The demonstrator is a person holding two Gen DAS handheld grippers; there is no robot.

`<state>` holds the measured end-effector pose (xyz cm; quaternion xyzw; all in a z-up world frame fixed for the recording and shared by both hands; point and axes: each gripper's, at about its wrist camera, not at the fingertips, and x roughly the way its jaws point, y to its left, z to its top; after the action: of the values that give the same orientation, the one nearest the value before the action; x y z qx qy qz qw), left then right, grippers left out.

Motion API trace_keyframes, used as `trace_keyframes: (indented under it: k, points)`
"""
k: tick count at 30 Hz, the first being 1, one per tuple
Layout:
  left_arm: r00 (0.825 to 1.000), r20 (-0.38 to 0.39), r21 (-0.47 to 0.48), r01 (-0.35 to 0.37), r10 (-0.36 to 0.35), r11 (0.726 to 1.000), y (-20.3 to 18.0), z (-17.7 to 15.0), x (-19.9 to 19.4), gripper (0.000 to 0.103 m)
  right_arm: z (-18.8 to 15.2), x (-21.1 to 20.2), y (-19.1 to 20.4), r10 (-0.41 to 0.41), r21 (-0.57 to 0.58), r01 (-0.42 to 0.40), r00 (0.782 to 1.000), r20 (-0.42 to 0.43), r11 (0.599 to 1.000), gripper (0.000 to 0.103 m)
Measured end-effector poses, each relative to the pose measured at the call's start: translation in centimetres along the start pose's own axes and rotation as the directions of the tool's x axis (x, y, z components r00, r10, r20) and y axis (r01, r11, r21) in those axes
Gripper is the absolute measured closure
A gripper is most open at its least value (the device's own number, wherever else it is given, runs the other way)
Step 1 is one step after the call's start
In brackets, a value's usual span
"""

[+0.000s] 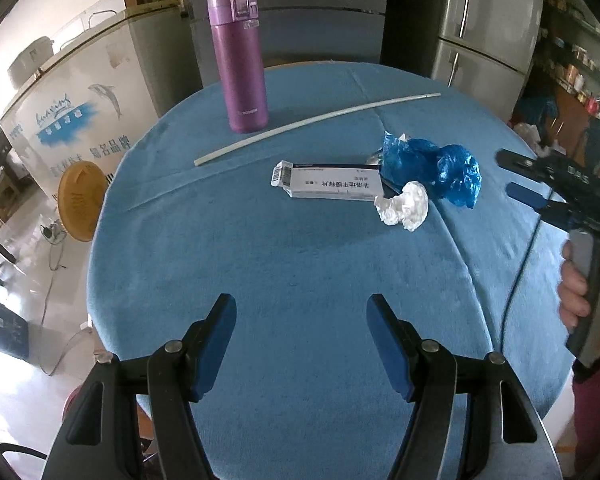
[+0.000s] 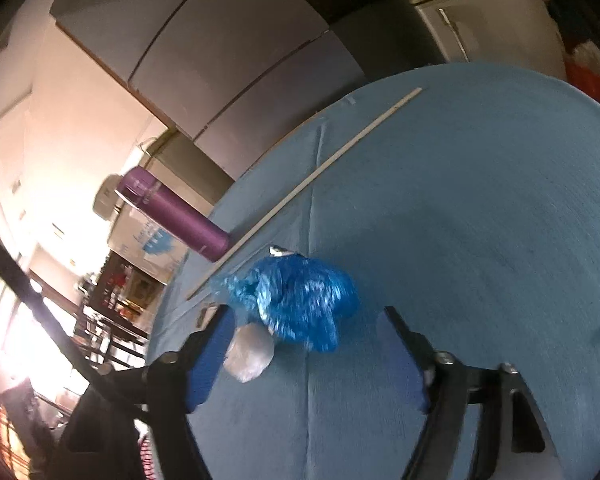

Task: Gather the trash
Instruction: 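Grasp the blue plastic bags with the right tool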

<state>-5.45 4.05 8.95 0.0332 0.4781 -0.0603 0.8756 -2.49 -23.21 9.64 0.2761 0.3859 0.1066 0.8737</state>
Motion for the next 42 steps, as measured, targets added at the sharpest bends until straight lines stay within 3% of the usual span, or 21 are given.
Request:
trace_keyframes:
  k: [10,11,12,21,26,32,42]
  points:
    - [1.000,-0.016,0.011,0.011,-0.011,1.000,0.1,1.1,1.4,0.035,-0.1,5.8,1.6,-0.114,-0.080,0.110,0.992,-0.046,0.991,0.024]
    - [1.000,-0.016,0.014,0.011,-0.011,1.000,0.0,1.3,1.5,0.034,-0.2,6.0,1.5,-0.114,-0.085,0.110,0.992,-0.045,0.990,0.034]
    - [1.000,-0.015,0.017,0.012,-0.012,1.000,-0.1,1.4,1.6,0.035,-0.3,6.1,1.4,-0.106,-0.085,0.102,0.993,-0.046,0.991,0.037]
    - [0.999,-0.005,0.083,0.044,-0.044,0.996,-3.1,3.1,2.4,0.034,-0.9,2.3,-1.7,-0.032,0.037,0.032,0.999,-0.005,0.999,0.040]
    - [0.995,0.025,0.120,0.088,-0.092,0.989,-5.7,4.6,3.8,0.034,-1.1,-1.3,-4.8,-0.053,0.126,0.046,0.997,0.053,0.991,0.040]
    - [0.986,0.047,0.090,0.154,-0.159,0.984,-7.5,6.2,6.4,0.033,-1.7,-2.5,-8.0,-0.029,0.238,0.010,0.997,0.077,0.971,0.040]
    - [0.984,0.040,0.130,0.168,-0.174,0.977,-9.6,6.7,9.5,0.034,-2.5,-2.3,-8.1,0.006,0.221,-0.036,0.991,0.137,0.975,0.040]
